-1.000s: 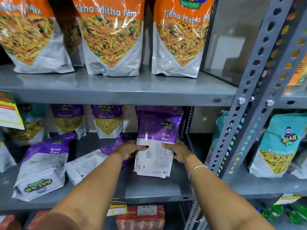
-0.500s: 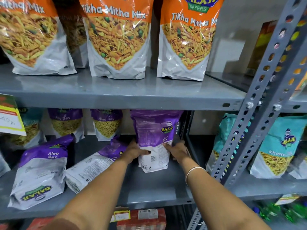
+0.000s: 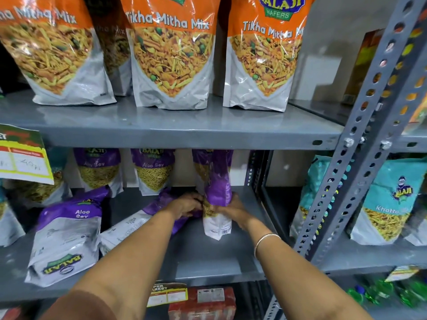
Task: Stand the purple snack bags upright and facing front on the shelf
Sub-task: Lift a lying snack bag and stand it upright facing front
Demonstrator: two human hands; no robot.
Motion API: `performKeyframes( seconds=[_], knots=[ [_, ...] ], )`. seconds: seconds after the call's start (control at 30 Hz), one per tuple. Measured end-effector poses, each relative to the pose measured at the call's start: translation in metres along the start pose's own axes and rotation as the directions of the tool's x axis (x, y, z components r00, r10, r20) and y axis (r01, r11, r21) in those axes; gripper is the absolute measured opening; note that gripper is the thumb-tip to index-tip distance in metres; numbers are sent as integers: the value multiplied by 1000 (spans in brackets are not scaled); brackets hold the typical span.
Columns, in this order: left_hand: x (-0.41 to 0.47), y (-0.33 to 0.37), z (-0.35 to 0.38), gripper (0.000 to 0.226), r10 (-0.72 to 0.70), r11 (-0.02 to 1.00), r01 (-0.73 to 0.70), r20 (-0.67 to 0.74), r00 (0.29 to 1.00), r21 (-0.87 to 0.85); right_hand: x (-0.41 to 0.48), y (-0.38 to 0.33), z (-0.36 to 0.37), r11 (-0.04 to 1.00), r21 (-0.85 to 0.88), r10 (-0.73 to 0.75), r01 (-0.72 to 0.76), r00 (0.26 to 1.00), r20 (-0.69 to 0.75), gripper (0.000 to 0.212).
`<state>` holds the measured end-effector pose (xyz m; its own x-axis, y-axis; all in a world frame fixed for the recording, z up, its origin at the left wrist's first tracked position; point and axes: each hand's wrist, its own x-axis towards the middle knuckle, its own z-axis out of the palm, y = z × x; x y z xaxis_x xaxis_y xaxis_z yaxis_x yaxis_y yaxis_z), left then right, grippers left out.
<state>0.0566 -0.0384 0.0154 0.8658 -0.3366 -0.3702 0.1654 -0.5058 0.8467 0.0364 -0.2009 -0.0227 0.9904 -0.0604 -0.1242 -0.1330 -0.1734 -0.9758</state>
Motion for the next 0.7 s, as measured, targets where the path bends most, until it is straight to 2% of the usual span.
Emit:
performKeyframes(
  seconds=[0.07, 0.13, 0.23, 0.33, 0.47, 0.6, 0.67, 0.7],
  knots=[
    [2, 1, -5, 18, 37, 999, -37, -88, 995, 6, -7, -9, -7, 1000, -18, 20, -20, 999, 38, 67],
    [5, 1, -9, 20, 103, 994, -105, -192, 976, 2, -10, -17, -20, 997, -61, 58, -52, 993, 106, 57],
    [10, 5, -9, 85, 112, 994, -111, -250, 962, 19, -9, -27, -39, 987, -118, 121, -110, 989, 87, 55],
    [14, 12, -1, 109, 125, 991, -132, -189, 974, -22, -3, -26, -50, 983, -119, 140, -142, 990, -20, 50],
    [19, 20, 14, 102, 124, 982, -145, -171, 978, -119, 0, -21, -51, 997, -36, 62, -68, 985, -160, 15],
    [32, 20, 15, 106, 96, 995, -98, -137, 986, -10, 5, -18, -49, 1000, -24, -12, 7, 981, -195, 22],
    [37, 18, 13, 97, 58, 996, -44, -201, 978, 72, 9, -18, -51, 999, -42, 4, -13, 977, -212, 29],
    [36, 20, 13, 88, 54, 998, -44, -206, 977, 55, 10, -18, -52, 998, -45, 24, -34, 977, -211, 32]
  ],
)
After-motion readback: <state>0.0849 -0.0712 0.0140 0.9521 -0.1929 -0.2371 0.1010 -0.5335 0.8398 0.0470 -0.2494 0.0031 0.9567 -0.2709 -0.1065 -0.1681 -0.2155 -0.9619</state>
